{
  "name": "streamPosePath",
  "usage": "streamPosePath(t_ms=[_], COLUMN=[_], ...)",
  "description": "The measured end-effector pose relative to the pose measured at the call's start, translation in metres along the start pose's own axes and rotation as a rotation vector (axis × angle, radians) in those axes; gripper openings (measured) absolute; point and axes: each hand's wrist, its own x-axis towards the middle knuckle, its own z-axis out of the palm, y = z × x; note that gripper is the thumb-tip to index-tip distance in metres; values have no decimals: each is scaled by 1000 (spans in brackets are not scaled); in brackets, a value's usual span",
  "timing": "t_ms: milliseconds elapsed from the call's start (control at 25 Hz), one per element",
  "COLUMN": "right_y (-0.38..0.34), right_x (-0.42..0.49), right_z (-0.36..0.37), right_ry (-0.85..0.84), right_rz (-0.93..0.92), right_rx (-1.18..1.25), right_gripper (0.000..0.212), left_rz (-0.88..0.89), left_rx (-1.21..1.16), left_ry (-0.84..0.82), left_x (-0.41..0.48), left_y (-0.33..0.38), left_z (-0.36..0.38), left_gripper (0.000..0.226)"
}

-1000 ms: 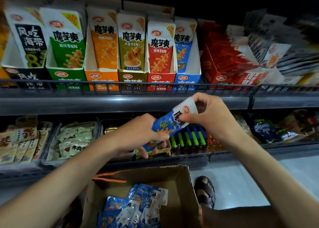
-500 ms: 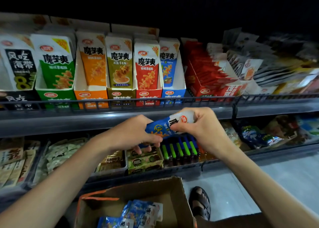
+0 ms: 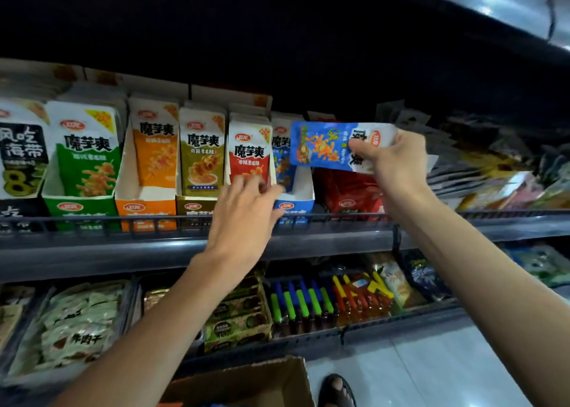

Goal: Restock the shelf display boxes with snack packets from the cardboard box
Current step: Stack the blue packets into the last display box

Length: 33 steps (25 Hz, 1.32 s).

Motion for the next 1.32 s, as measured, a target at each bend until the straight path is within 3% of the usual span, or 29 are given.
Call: streamPosePath(t_ms=[200, 400, 560, 840, 960, 1080, 1320], right_y=[8, -20, -17, 5, 16, 23, 41], right_x=[36, 55, 53, 53, 49, 46, 38], right_z=[31, 64, 85, 104, 108, 109, 113], right_ry=[-93, -397, -597, -420, -186, -16, -287], right_rz=[-113, -400, -602, -746, -856, -894, -877], right_rx=[-457, -920, -1075, -1211, -1256, -1225, -1322], right_gripper=[24, 30, 26, 39, 52, 47, 35], left_rz=[-32, -84, -80, -82, -84, -87, -79], left_rx=[-8, -60, -81, -95, -100, -117, -120], left_ry=[-21, -3, -1, -23, -5, 18, 26], left_x=[9, 12, 13, 14, 14, 15, 14], left_y=[4, 7, 7, 7, 6, 6, 6], left_z=[10, 12, 12, 11, 14, 16, 17], left_gripper=[28, 18, 21, 26, 24, 20, 22])
